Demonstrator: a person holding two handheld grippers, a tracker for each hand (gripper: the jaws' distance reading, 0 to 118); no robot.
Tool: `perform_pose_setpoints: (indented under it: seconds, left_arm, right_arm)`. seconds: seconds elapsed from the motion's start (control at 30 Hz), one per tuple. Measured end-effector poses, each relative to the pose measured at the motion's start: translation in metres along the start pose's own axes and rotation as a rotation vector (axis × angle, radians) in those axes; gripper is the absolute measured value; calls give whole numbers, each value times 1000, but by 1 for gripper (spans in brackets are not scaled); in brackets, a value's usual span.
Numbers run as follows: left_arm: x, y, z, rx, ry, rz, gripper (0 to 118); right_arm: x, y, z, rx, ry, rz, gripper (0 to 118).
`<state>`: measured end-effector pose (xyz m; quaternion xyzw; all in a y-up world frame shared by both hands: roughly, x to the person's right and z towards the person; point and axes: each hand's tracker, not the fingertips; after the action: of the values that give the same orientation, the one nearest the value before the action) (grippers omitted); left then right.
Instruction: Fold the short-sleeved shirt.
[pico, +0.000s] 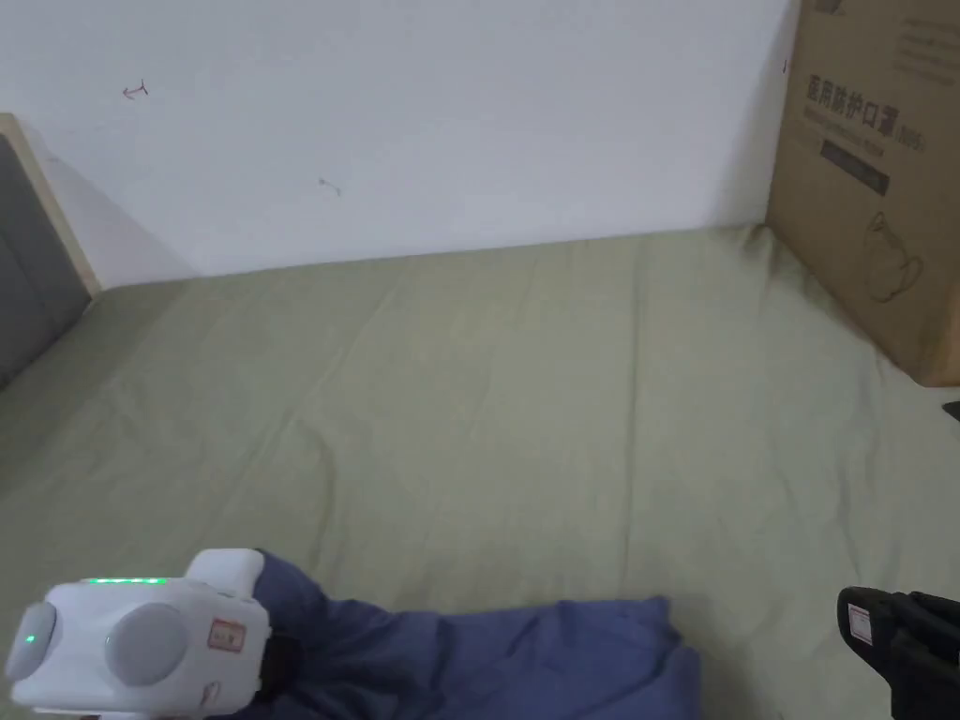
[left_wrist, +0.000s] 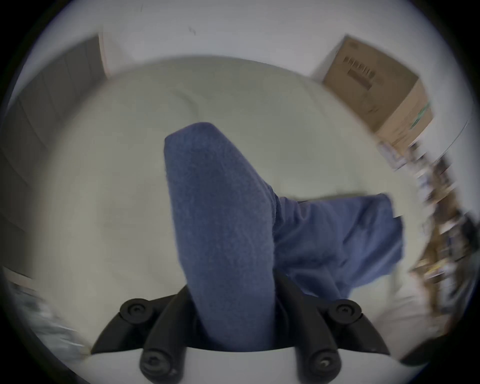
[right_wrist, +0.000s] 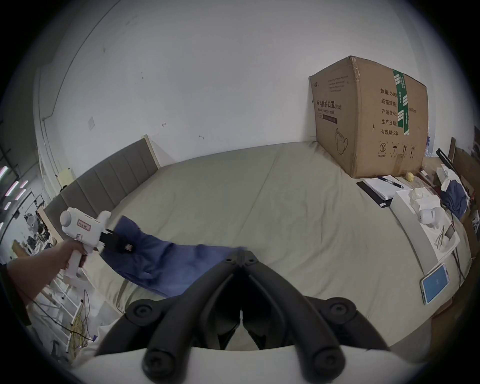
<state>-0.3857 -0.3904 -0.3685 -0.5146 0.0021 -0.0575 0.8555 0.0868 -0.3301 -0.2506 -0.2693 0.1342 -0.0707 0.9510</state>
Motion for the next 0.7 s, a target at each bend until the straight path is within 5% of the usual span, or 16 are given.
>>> perform_pose_setpoints:
  seconds: [0.07,0.13,0.43,0.5,0.53,0.57,0.63,0.7]
  left_arm:
    - [7,1,13,19,209,-153,6]
    - [19,3,20,-13,226,-167,6]
    - [128,38,-17,-154,-363,180,11]
    - [150,44,-37,-173,-496,240,46]
    - [159,45,-44,-181,-583,278,87]
    - [166,45,-50,-199,-669,286,112]
    - [176,45,-53,-253,-757,304,115]
    - [173,46,-36,-211,-681,284,115]
  right_arm:
    - [5,-2,5,13,5,-4,0]
    - [16,-6,10,23,9,-10,0]
    - [46,-10,33,49,-6,-74,0]
    - [49,-11,36,52,-12,-79,0]
    - [50,-12,36,53,-15,-81,0]
    - [51,-13,36,52,-18,-81,0]
    - [52,-14,34,43,-24,-89,0]
    - [52,-15,31,39,-15,-102,0]
